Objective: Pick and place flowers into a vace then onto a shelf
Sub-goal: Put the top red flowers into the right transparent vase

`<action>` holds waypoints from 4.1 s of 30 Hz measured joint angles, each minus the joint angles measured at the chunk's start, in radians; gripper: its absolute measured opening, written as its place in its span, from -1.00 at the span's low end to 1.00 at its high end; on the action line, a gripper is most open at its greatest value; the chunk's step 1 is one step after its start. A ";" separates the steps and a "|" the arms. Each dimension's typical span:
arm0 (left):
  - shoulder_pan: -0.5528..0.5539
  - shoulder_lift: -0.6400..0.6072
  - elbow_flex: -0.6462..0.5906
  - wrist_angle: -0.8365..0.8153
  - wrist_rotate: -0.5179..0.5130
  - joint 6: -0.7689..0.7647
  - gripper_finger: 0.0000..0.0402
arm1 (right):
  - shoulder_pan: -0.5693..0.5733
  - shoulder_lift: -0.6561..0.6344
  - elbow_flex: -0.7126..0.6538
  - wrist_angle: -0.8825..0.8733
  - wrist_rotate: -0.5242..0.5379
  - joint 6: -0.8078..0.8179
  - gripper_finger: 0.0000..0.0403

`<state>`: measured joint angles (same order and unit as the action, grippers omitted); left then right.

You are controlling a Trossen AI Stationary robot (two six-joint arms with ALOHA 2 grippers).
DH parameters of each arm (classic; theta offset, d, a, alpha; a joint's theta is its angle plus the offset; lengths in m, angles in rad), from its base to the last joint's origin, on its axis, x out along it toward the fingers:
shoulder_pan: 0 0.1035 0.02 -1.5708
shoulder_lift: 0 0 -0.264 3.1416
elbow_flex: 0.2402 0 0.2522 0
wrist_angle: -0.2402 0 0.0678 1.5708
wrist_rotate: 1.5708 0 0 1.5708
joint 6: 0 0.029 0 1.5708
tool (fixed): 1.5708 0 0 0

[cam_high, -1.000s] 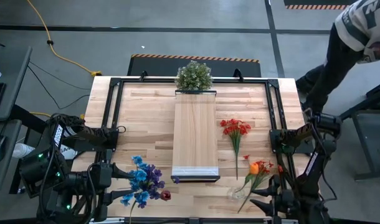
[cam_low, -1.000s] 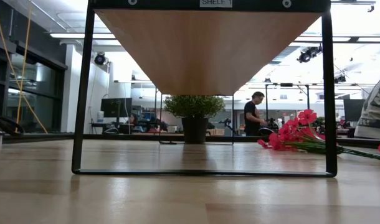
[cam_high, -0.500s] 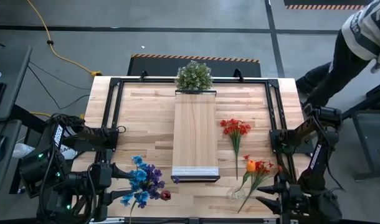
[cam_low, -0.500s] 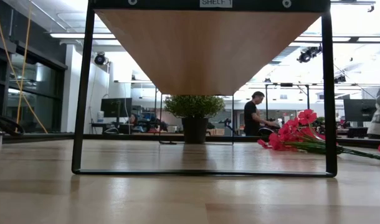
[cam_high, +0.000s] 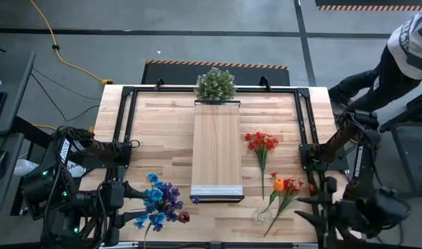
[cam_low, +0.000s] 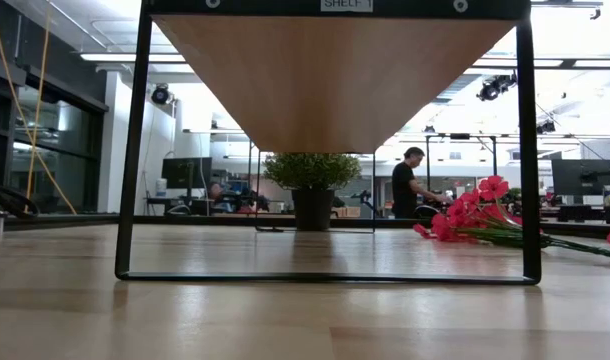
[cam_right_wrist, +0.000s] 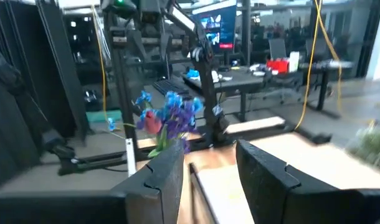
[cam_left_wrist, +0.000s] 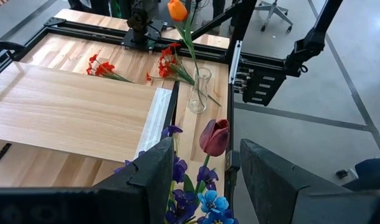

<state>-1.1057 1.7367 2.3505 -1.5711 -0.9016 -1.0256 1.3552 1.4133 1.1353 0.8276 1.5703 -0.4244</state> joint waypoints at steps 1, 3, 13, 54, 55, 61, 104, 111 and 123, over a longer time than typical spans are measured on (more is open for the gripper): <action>0.000 0.000 0.000 0.000 0.000 0.000 0.08 | 0.000 -0.005 0.031 0.000 0.000 -0.064 -0.32; 0.000 0.000 0.000 0.000 0.000 0.000 0.08 | -0.008 -0.015 0.096 0.000 0.000 -0.193 -0.32; 0.000 0.000 0.000 0.000 0.000 0.000 0.08 | -0.083 -0.052 0.404 -0.127 0.001 -0.549 -0.32; 0.000 0.000 -0.036 0.001 0.000 -0.057 0.08 | -0.718 -0.528 0.486 -1.772 -0.056 0.777 -0.32; 0.000 0.000 -0.036 0.001 0.000 -0.057 0.08 | -0.722 -0.533 0.486 -1.850 -0.104 0.861 -0.32; 0.000 0.000 -0.036 0.001 0.000 -0.057 0.08 | -0.821 -0.508 0.485 -2.264 -0.467 1.268 -0.32; 0.000 0.000 -0.036 0.005 -0.049 -0.087 0.08 | -1.180 -0.410 -0.262 -1.838 -1.581 1.707 -0.32; 0.000 0.000 -0.036 0.004 -0.049 -0.081 0.08 | -1.180 -0.362 -0.268 -1.794 -1.623 1.746 -0.32; 0.000 0.000 -0.036 0.001 -0.049 -0.079 0.08 | -1.180 -0.217 -0.268 -1.750 -1.654 1.788 -0.32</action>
<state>-1.1057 1.7367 2.3146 -1.5703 -0.9504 -1.1049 0.1757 1.1959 0.8673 -0.9220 -0.0834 1.3636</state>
